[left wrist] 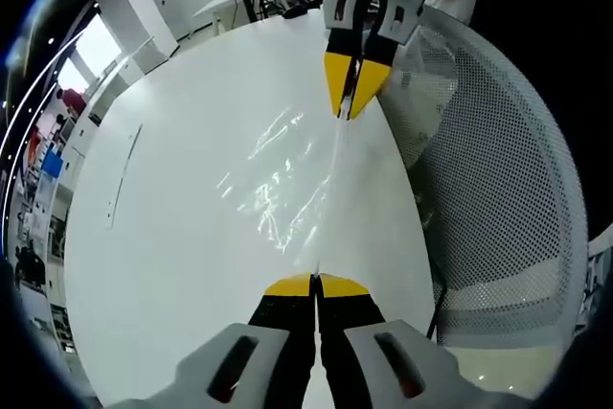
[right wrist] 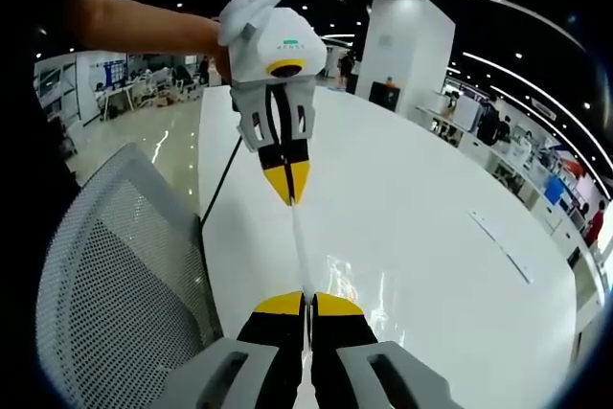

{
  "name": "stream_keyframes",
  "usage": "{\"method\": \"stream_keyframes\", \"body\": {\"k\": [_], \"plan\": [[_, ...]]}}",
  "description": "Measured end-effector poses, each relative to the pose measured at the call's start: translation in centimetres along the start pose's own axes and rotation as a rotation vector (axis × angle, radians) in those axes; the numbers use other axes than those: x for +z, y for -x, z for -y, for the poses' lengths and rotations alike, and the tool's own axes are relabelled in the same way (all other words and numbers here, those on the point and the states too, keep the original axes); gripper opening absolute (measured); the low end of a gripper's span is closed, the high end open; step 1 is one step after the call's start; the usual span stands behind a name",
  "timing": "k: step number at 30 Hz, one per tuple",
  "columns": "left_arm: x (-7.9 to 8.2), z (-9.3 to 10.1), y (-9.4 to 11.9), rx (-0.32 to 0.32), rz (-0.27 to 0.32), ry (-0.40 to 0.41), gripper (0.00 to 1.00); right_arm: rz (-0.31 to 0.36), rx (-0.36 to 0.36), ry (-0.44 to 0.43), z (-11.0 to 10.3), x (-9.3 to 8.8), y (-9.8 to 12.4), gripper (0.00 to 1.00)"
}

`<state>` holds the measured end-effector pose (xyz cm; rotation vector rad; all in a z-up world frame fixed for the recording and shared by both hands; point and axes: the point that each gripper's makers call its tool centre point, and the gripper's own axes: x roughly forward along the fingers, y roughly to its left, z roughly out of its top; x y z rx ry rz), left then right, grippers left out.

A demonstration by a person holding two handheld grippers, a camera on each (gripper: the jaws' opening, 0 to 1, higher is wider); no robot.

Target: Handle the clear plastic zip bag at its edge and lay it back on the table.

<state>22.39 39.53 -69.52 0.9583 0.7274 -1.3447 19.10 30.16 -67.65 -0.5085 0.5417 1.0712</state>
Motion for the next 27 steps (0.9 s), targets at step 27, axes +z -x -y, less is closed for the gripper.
{"method": "stream_keyframes", "body": {"k": [27], "plan": [[-0.39,-0.18,0.06,0.003,-0.003,0.009,0.0,0.001,-0.006,-0.007,0.22,-0.2,0.14,0.0]]}}
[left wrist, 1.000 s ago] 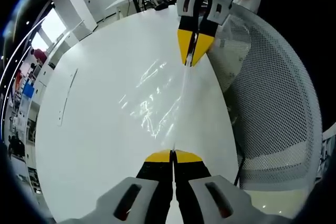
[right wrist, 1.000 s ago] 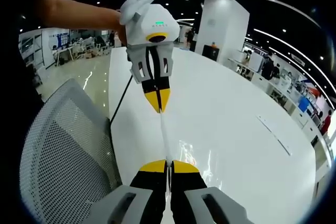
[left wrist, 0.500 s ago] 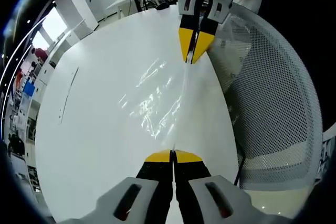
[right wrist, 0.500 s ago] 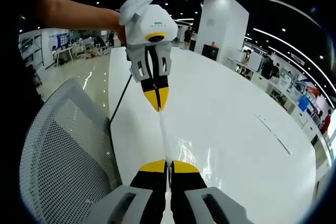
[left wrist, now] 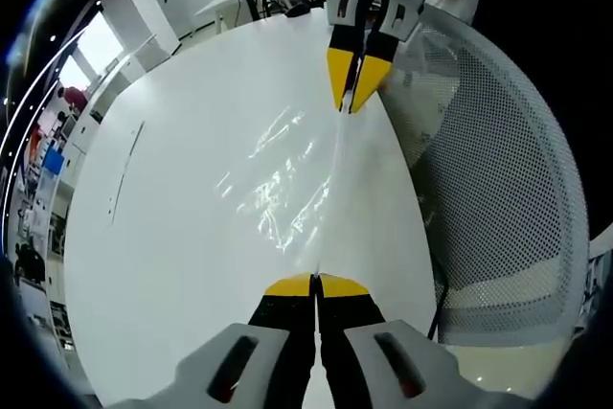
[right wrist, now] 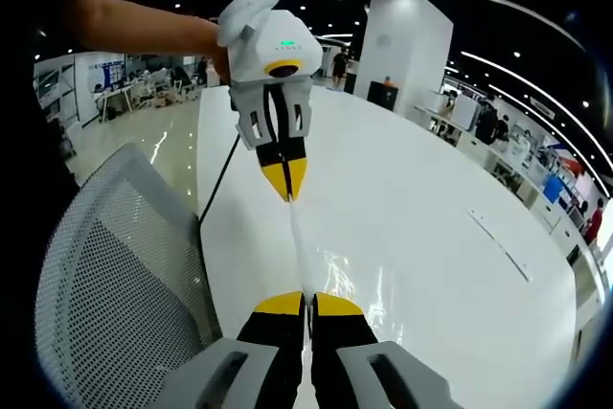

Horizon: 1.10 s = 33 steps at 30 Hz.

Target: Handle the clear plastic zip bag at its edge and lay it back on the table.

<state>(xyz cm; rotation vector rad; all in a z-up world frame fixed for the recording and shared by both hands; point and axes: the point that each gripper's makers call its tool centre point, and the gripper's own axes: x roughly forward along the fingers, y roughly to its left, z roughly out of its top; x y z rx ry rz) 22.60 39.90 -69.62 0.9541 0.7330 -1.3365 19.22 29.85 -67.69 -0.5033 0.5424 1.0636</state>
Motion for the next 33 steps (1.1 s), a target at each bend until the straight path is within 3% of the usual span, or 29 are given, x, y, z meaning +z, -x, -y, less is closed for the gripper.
{"method": "stream_keyframes", "body": {"k": [33], "plan": [[-0.28,-0.08,0.25,0.007,-0.003,0.006,0.0,0.0,-0.002,-0.003,-0.21,-0.03,0.17,0.0]]}}
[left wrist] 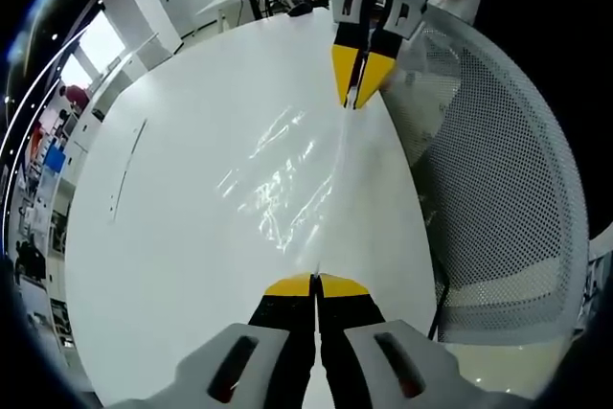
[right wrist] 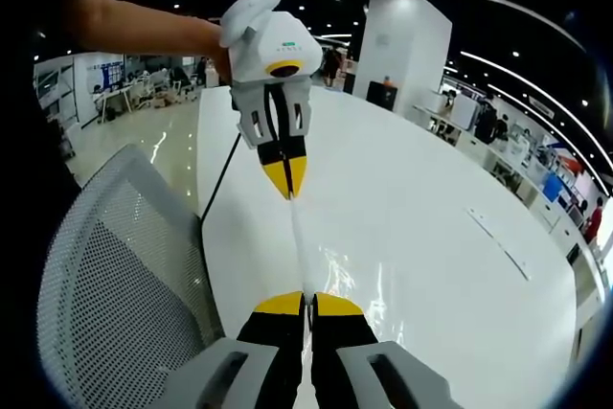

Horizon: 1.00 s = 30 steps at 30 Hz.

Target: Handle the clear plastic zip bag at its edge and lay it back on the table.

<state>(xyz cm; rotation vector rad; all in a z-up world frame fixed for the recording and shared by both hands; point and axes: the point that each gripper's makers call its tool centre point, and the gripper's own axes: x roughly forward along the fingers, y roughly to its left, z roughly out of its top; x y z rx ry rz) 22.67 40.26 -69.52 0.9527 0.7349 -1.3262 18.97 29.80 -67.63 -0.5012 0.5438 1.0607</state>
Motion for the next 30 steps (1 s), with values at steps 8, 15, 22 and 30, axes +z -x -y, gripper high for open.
{"method": "stream_keyframes", "body": {"k": [8,15,22,30], "plan": [[-0.01,0.02,-0.01,-0.002,-0.002,-0.002,0.0,-0.002,0.0,-0.001,-0.03,-0.14,0.11,0.0],[-0.03,0.02,0.05,-0.002,-0.003,-0.001,0.0,-0.001,0.001,-0.001,-0.01,-0.19,0.1,0.0],[-0.08,-0.22,0.1,0.008,-0.001,0.0,0.0,0.002,-0.001,-0.005,-0.01,-0.15,0.11,0.0],[-0.24,-0.41,0.17,0.016,-0.005,0.004,0.0,0.002,-0.003,-0.008,0.02,-0.16,0.21,0.0]]}}
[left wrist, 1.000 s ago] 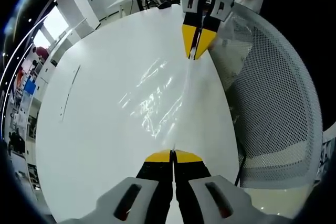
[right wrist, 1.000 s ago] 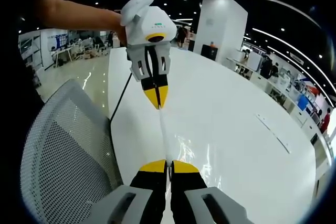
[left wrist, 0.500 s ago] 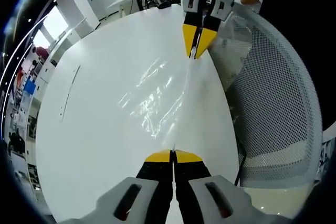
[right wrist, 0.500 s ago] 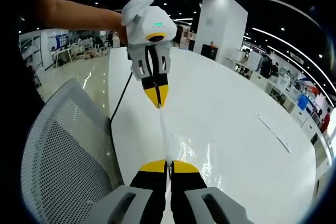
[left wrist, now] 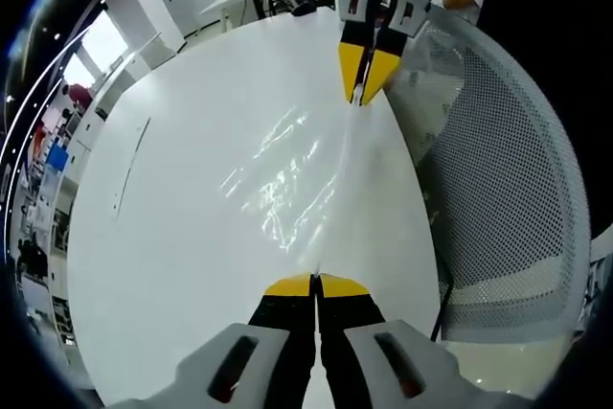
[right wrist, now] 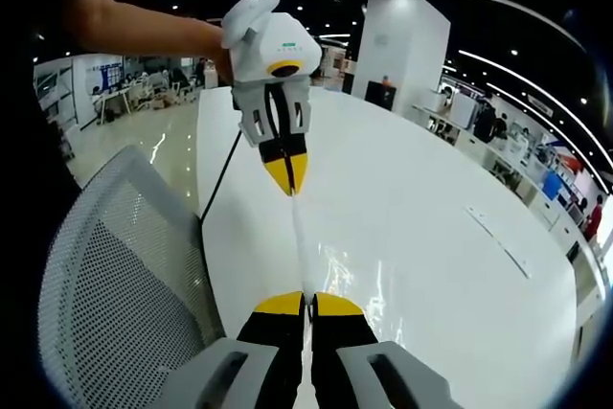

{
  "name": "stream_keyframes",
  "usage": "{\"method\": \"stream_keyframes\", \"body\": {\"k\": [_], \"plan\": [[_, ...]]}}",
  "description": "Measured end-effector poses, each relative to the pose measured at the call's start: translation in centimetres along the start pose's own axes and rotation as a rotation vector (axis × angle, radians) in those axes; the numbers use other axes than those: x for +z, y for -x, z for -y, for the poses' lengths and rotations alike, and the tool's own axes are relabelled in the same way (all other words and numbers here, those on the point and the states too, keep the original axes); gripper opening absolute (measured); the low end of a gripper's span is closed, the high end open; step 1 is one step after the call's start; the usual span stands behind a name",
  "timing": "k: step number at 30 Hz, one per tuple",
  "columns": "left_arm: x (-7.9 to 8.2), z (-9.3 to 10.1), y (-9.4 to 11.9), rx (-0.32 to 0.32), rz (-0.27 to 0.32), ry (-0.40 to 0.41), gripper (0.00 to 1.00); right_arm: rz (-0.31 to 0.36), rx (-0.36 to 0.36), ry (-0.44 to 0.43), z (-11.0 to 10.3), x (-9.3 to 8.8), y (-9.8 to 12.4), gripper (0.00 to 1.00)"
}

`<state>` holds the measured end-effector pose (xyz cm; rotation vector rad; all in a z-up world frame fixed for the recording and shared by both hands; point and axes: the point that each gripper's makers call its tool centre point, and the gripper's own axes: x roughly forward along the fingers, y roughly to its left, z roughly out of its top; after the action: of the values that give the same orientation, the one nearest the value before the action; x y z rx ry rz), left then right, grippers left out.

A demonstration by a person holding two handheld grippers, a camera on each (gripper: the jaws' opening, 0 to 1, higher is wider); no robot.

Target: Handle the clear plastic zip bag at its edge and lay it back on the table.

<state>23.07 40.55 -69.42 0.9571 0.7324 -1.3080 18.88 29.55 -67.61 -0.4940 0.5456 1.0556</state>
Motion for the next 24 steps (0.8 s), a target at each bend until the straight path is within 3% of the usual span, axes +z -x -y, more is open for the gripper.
{"method": "stream_keyframes", "body": {"k": [15,24], "plan": [[-0.2,-0.1,0.2,0.003,0.001,0.006,0.0,-0.003,0.004,-0.003,-0.1,-0.1,0.0,0.0],[1.5,-0.2,0.6,0.025,0.018,-0.032,0.0,-0.04,0.018,-0.026,-0.4,-1.6,0.5,0.0]]}}
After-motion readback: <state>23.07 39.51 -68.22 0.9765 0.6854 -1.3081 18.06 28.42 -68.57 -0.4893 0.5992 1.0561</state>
